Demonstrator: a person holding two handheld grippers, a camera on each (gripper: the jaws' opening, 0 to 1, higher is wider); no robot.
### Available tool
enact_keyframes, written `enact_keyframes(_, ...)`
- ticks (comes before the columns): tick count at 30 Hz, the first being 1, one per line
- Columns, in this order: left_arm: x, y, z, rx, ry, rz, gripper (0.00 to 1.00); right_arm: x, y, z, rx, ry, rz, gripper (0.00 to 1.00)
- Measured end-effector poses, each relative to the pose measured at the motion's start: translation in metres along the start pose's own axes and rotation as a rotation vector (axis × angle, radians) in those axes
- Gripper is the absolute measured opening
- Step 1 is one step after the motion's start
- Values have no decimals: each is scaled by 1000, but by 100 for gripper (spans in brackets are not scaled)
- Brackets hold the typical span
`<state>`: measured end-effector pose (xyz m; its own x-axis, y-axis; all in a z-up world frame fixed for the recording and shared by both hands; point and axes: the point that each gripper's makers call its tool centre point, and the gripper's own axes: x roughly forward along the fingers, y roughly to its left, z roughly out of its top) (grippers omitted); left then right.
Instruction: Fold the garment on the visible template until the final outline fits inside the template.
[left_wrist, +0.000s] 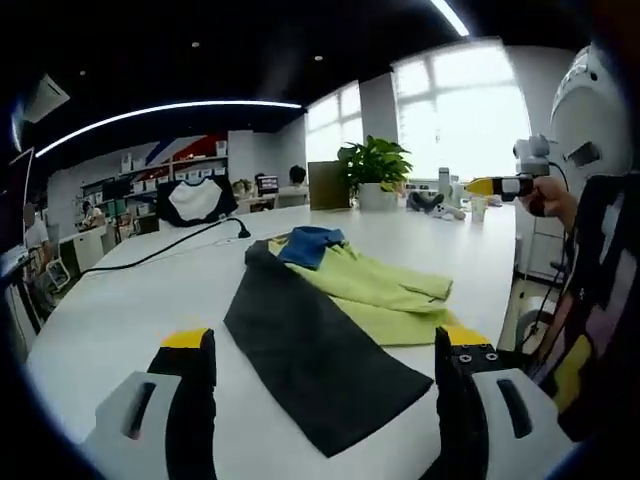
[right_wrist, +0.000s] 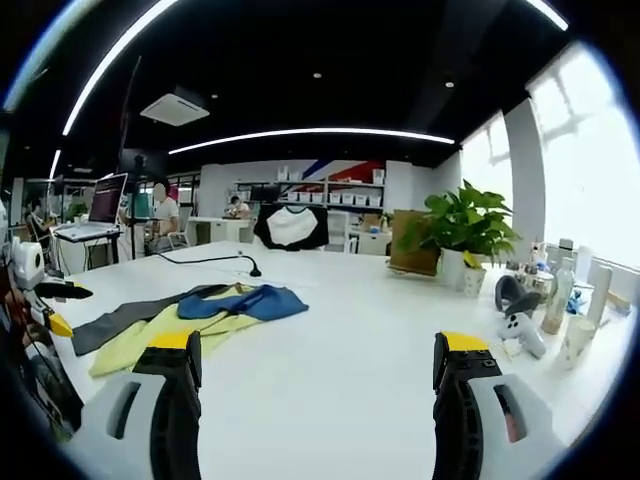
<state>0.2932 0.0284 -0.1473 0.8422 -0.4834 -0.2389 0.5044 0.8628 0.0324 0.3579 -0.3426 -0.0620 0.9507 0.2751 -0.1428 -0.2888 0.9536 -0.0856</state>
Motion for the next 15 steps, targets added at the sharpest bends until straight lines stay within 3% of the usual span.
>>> enact_keyframes(6, -2, 1, -8, -49, -18, -12, 85, -2, 0, -1, 9, -7, -1, 99)
enact_keyframes(15, -3, -4, -19, -60, 16, -39, 78, -1, 0, -5, 12, 8, -8, 99)
